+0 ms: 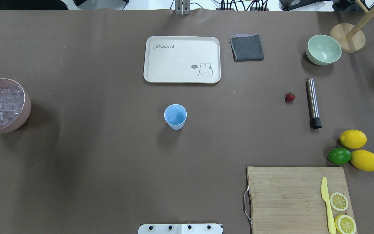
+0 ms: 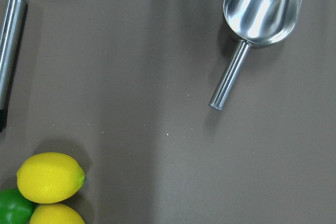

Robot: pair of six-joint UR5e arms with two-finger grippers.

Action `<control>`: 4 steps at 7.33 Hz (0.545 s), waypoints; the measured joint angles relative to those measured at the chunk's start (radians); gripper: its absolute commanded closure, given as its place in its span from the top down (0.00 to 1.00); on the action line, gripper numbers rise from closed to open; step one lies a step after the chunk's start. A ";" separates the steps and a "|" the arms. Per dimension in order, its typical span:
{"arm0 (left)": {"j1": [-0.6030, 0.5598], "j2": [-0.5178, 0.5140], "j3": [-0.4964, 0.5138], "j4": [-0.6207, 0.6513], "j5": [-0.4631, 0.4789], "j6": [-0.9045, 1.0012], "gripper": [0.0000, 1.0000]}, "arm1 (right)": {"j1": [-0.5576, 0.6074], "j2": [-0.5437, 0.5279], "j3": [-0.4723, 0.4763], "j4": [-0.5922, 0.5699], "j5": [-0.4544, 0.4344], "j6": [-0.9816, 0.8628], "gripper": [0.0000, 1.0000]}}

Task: Mash ice and strawberries in cup
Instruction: 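Lower the left gripper into the pink bowl and grasp an ice cube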

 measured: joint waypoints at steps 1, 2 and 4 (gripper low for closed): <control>0.017 -0.003 0.018 -0.021 0.014 -0.018 0.93 | 0.000 -0.001 0.000 0.001 0.001 -0.001 1.00; 0.028 -0.006 0.028 -0.031 0.021 -0.028 0.93 | -0.001 -0.002 0.000 0.001 0.001 -0.001 1.00; 0.052 -0.008 0.033 -0.049 0.039 -0.054 0.88 | -0.001 -0.004 -0.004 0.001 0.001 -0.003 1.00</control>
